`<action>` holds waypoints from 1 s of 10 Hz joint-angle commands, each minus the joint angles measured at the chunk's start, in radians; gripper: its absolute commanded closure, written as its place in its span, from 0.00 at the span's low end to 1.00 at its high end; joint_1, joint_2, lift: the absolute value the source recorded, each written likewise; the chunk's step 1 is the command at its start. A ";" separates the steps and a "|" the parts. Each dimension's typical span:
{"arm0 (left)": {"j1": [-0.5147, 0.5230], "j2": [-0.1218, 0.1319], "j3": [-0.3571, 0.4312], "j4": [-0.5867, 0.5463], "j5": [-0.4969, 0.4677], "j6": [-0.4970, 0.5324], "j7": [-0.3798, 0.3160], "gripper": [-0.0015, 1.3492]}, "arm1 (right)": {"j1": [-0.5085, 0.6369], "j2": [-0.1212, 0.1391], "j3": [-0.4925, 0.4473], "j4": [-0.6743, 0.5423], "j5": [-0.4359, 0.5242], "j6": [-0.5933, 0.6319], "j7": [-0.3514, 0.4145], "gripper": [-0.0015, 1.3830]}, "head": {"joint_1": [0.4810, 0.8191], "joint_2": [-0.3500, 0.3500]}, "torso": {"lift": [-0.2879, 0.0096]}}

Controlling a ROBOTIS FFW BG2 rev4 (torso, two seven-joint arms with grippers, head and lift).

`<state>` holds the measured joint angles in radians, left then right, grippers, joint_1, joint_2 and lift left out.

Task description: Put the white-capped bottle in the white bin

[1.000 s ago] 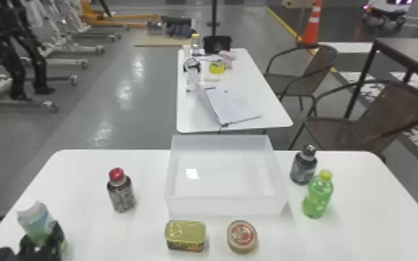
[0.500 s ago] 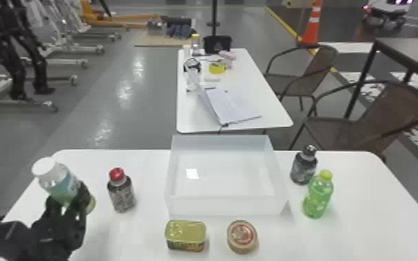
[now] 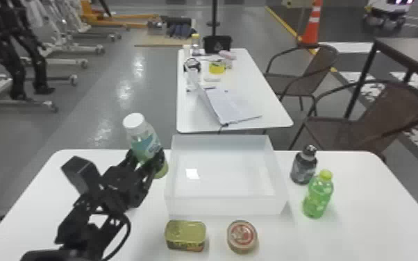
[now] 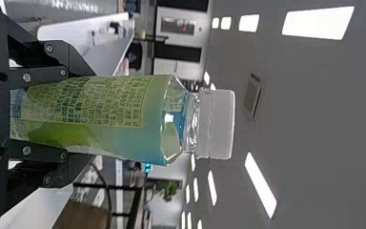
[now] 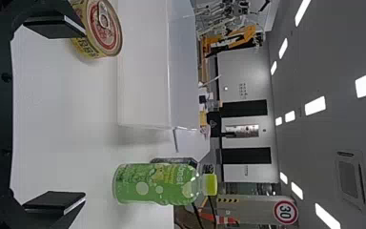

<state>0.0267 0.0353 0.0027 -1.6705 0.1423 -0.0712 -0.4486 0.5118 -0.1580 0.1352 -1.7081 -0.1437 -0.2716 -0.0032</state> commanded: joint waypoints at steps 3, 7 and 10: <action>-0.179 0.037 -0.119 0.080 -0.363 0.151 -0.128 0.72 | -0.015 0.000 0.011 0.010 -0.002 0.000 0.000 0.07 | 0.20 0.50 | 0.63; -0.343 0.132 -0.411 0.117 -0.937 0.183 -0.202 0.72 | -0.030 0.000 0.018 0.019 -0.004 0.003 0.005 0.07 | 0.20 0.50 | 0.63; -0.438 0.133 -0.552 0.178 -1.135 0.223 -0.222 0.46 | -0.042 -0.005 0.024 0.025 -0.005 0.009 0.009 0.07 | 0.20 0.50 | 0.63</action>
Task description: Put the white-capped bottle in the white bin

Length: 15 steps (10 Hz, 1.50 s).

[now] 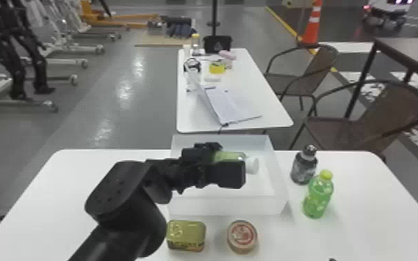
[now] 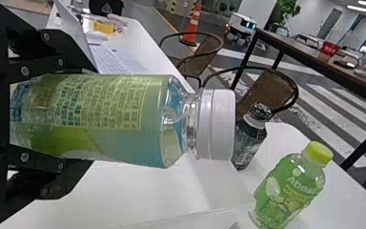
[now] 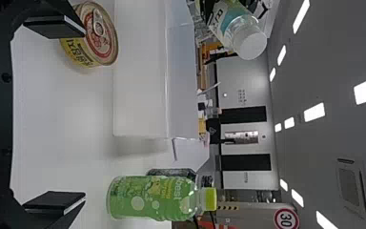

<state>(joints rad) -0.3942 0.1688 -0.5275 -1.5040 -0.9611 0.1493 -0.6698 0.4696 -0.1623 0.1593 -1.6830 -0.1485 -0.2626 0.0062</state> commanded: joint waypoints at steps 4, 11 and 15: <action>-0.011 0.014 -0.008 0.010 -0.030 0.015 -0.005 0.09 | -0.002 0.000 0.000 0.002 -0.002 0.000 0.000 0.07 | 0.20 0.50 | 0.63; 0.525 -0.161 0.655 -0.298 0.349 -0.168 0.079 0.10 | 0.020 -0.013 -0.001 -0.007 -0.013 0.000 0.000 0.07 | 0.20 0.50 | 0.63; 0.722 -0.171 0.951 -0.151 0.918 -0.415 0.171 0.10 | 0.030 -0.013 -0.001 -0.015 -0.010 0.006 0.000 0.07 | 0.20 0.50 | 0.63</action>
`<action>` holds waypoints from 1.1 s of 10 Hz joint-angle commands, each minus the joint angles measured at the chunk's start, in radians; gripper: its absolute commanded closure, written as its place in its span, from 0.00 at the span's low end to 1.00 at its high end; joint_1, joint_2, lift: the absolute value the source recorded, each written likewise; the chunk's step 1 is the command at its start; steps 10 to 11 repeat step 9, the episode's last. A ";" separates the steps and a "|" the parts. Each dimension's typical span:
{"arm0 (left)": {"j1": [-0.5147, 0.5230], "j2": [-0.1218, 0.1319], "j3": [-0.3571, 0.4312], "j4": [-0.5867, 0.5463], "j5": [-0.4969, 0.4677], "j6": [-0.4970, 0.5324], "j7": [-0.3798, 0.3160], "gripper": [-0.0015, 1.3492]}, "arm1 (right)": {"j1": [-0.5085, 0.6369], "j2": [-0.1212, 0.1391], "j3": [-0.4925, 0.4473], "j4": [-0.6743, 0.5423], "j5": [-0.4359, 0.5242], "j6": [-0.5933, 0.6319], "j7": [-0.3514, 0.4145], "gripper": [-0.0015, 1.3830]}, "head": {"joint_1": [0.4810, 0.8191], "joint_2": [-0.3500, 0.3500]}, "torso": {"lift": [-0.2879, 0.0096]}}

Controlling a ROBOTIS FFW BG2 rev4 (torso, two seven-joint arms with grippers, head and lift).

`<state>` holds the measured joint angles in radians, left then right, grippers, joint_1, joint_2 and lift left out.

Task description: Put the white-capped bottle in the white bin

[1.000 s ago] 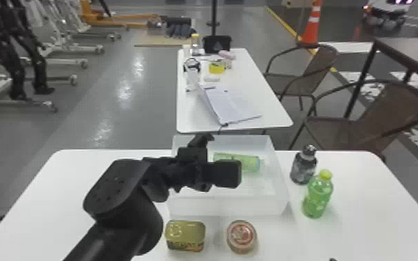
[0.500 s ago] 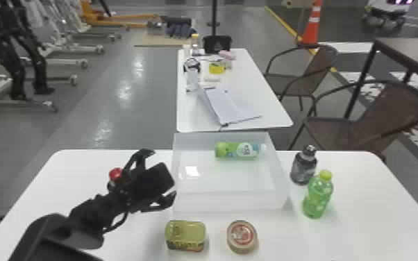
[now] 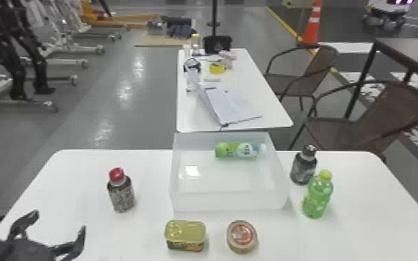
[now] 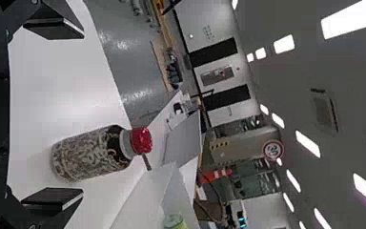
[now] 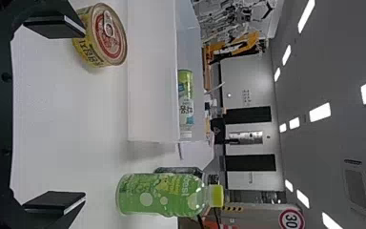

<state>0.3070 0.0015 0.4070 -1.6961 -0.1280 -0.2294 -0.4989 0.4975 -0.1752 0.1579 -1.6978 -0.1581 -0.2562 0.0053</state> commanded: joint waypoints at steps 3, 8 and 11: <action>0.078 -0.004 -0.020 0.217 0.315 -0.211 0.039 0.10 | 0.007 -0.001 -0.001 -0.002 0.000 0.005 -0.001 0.07 | 0.20 0.50 | 0.63; 0.081 -0.004 -0.057 0.240 0.324 -0.232 0.060 0.10 | 0.009 -0.006 -0.001 -0.005 0.003 0.008 0.001 0.07 | 0.20 0.50 | 0.63; 0.081 -0.004 -0.066 0.240 0.326 -0.231 0.062 0.10 | 0.009 -0.006 -0.001 -0.005 0.005 0.008 0.001 0.07 | 0.20 0.50 | 0.63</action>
